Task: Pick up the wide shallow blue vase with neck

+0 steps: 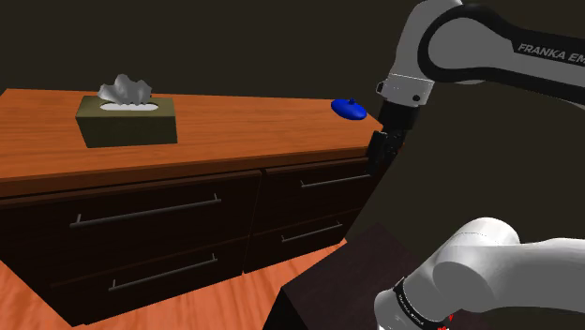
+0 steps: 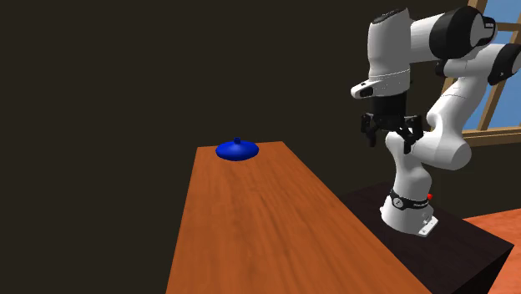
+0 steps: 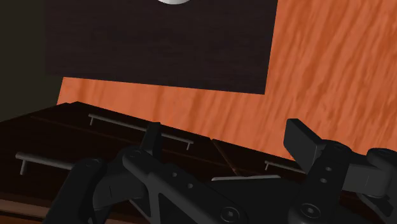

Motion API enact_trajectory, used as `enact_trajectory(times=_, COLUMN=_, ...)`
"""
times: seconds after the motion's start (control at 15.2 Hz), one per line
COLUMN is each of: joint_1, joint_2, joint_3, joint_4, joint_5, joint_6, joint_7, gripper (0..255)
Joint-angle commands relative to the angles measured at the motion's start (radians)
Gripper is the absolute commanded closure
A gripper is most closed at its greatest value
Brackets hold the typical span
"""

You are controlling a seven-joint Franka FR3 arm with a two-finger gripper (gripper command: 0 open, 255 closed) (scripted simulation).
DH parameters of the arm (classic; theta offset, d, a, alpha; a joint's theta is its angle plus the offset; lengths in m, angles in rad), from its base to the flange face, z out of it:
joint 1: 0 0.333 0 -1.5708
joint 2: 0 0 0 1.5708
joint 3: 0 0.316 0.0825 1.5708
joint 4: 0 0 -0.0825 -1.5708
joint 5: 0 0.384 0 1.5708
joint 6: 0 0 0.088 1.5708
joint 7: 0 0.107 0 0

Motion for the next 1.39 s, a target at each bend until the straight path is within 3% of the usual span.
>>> enact_trajectory(times=0.0, joint_1=0.000, joint_2=0.000, joint_3=0.000, joint_4=0.000, joint_5=0.000, joint_6=0.000, joint_7=0.000, gripper=0)
enact_trajectory(times=0.66, joint_1=-0.050, joint_2=0.267, joint_3=-0.149, joint_4=0.191, joint_5=-0.117, joint_6=0.122, joint_7=-0.219, gripper=0)
enact_trajectory(times=1.32, joint_1=-0.079, joint_2=0.579, joint_3=-0.268, joint_4=0.495, joint_5=-0.124, joint_6=0.179, joint_7=-0.430, gripper=0)
